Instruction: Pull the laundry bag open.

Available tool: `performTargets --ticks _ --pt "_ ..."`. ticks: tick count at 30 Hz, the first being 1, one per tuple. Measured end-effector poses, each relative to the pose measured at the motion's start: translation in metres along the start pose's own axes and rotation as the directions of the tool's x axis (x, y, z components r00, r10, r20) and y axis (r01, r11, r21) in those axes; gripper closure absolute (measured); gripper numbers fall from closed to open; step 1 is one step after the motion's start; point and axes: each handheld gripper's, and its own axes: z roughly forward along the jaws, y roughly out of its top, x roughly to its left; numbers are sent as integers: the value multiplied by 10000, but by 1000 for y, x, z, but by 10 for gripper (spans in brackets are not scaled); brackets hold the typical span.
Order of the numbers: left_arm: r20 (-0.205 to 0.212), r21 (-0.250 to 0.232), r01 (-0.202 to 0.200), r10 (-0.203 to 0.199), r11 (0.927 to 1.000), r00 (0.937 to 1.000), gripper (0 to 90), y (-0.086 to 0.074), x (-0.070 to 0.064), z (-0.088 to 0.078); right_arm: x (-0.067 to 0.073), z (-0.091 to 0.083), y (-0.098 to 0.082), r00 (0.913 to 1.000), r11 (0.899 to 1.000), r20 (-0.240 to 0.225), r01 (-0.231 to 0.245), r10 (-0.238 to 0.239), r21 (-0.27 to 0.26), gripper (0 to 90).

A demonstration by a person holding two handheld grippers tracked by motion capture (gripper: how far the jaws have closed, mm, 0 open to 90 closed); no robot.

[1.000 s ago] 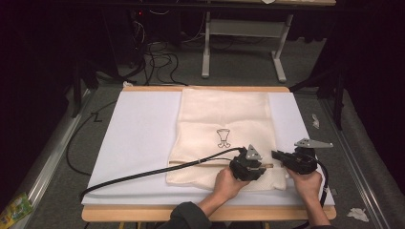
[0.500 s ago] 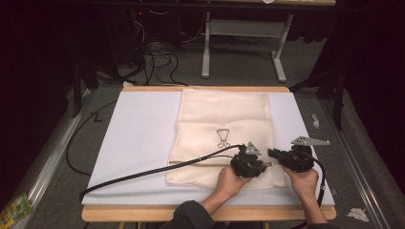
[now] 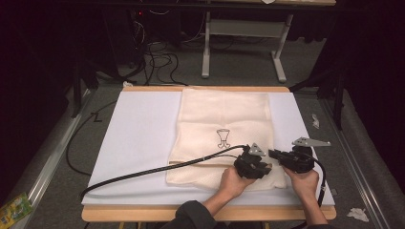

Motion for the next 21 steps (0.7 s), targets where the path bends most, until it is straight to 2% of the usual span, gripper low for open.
performTargets --ticks 3,8,13,16,21 --pt "80 -22 -68 68 10000 9999 718 0 0 -1 -1 -1 -1 10000 10000 5 44 -44 -22 876" --pt "189 -94 76 -74 9999 9998 710 -1 0 0 -1 -2 -3 10000 10000 42 -9 9 -4 876" --pt "359 -301 461 -450 9985 9983 707 2 0 2 -1 -1 -3 10000 10000 9 -42 42 -42 876" --pt "355 -362 423 -410 9984 9985 726 2 0 3 -1 -1 -3 10000 10000 19 11 -11 -32 876" --pt "321 -203 158 -151 9997 9994 743 -1 -4 0 -1 -1 -5 10000 10000 31 69 -70 54 877"
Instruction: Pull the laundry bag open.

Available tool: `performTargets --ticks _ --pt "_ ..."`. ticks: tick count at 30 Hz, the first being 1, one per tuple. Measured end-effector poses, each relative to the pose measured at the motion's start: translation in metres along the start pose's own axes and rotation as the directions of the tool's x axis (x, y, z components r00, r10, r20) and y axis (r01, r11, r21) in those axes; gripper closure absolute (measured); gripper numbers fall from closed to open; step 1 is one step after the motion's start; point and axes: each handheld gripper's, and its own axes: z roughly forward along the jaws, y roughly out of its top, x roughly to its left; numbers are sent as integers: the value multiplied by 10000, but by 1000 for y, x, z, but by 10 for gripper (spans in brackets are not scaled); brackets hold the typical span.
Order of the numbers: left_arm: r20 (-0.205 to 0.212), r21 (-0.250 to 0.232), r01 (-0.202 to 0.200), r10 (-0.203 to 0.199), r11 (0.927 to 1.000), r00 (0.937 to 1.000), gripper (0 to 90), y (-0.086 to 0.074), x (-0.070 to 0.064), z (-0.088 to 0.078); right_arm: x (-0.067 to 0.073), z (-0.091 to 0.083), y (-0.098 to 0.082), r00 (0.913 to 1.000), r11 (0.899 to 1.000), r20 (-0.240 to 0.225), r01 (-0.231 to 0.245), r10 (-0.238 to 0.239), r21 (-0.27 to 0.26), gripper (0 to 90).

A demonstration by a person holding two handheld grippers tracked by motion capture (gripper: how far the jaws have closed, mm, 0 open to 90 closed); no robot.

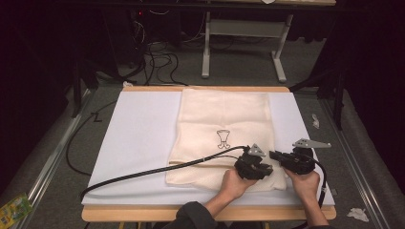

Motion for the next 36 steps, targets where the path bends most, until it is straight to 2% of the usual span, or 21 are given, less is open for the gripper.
performTargets --ticks 6,9,12,15,20,25,28,36 --pt "-31 76 -22 22 10000 10000 744 -1 -1 -2 0 0 -2 10000 10000 5 17 -17 50 877" --pt "-94 97 191 -190 9998 9998 743 -2 0 -1 1 1 -2 10000 10000 33 70 -70 39 877" --pt "-353 185 557 -551 9983 9979 756 -1 2 5 1 1 -2 10000 9999 4 97 -97 74 877" --pt "-443 224 543 -532 9983 9976 800 -1 3 6 3 2 -1 9999 9999 7 132 -132 60 877" --pt "-400 252 429 -419 9988 9983 810 1 3 3 3 3 -1 9999 9999 -30 130 -130 -7 876" --pt "-173 45 617 -616 9981 9979 811 3 4 0 2 1 -2 9999 9999 -4 136 -136 -71 876" --pt "-290 6 522 -522 9986 9982 811 5 4 0 3 1 -2 9999 9999 6 114 -114 -30 877" --pt "-164 67 462 -460 9989 9988 835 3 2 0 3 2 -2 9999 9998 -3 161 -161 -92 876"
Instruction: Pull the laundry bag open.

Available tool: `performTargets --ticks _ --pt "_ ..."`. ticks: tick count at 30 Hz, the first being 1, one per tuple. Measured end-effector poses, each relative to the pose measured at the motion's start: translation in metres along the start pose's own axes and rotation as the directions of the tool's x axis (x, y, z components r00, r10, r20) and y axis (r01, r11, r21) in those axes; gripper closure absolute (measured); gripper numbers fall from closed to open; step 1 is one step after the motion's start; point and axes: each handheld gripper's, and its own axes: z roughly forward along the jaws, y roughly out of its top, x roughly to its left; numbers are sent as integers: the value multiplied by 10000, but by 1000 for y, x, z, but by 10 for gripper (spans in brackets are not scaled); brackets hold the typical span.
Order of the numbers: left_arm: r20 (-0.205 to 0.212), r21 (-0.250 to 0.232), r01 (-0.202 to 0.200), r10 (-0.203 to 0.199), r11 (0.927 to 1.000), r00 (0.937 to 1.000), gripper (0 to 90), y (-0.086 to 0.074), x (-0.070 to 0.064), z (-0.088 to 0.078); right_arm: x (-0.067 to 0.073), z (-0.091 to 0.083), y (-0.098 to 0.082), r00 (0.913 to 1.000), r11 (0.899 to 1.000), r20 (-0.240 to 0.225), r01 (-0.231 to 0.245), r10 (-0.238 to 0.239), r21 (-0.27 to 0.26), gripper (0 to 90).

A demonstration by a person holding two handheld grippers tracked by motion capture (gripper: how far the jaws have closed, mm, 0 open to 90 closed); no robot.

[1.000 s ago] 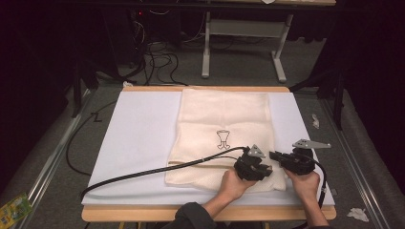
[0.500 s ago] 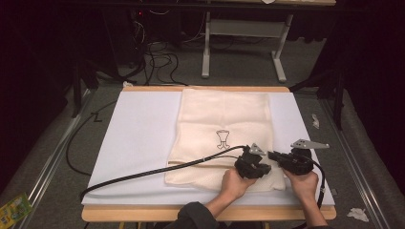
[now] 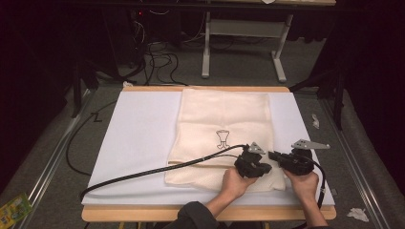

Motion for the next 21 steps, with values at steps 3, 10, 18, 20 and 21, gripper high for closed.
performTargets --ticks 3,10,18,20,21 --pt "107 116 125 -126 9999 9999 857 -1 3 2 0 0 0 10000 10000 14 16 -16 54 876" --pt "147 94 28 -29 10000 9999 864 1 2 -2 -2 -1 1 10000 10000 10 11 -11 -34 876" --pt "104 151 -127 126 9998 9999 867 1 2 -3 -4 -3 -1 10000 10000 40 -76 76 -4 876" --pt "94 195 -145 143 9997 9999 867 1 3 -4 -5 -3 -2 10000 10000 31 -34 34 -16 876" --pt "85 200 -134 132 9997 9999 867 2 3 -4 -5 -3 -2 10000 10000 37 -50 51 -45 876"
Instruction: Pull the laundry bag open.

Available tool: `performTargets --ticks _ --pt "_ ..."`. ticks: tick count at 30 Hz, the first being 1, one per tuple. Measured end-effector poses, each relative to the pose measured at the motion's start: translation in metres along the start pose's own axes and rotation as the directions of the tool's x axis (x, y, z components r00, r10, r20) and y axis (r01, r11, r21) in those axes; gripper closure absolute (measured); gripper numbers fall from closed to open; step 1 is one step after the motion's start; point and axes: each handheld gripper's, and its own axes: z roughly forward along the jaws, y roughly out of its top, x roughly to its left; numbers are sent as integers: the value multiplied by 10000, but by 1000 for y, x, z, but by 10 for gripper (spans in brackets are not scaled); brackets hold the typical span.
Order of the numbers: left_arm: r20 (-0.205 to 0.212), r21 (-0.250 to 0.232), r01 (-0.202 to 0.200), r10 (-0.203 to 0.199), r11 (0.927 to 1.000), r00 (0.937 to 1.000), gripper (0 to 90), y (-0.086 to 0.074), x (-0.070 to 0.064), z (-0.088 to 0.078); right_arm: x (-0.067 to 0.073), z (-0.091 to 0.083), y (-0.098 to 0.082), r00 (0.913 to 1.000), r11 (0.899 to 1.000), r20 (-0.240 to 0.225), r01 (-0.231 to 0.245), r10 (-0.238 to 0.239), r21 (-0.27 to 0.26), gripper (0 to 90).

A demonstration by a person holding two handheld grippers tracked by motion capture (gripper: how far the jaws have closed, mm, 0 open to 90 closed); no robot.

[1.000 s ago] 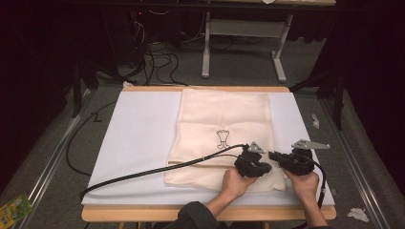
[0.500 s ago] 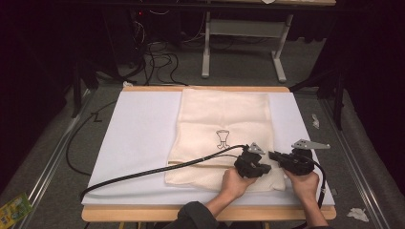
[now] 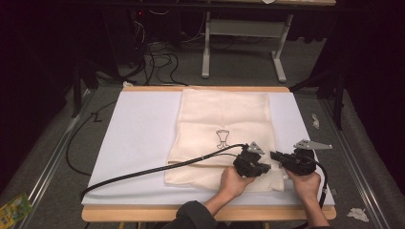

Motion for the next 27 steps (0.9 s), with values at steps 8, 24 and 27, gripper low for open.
performTargets --ticks 8,24,27 --pt "-45 133 -107 108 9999 9999 868 -1 0 -1 0 0 0 10000 10000 -26 79 -79 31 877" --pt "-368 248 -197 206 9995 9991 869 -4 2 -7 -1 -5 2 10000 9999 -8 86 -86 -69 877" --pt "-511 266 -323 336 9991 9981 869 -5 2 -12 -2 -5 2 10000 9999 -49 -2 1 -105 877"
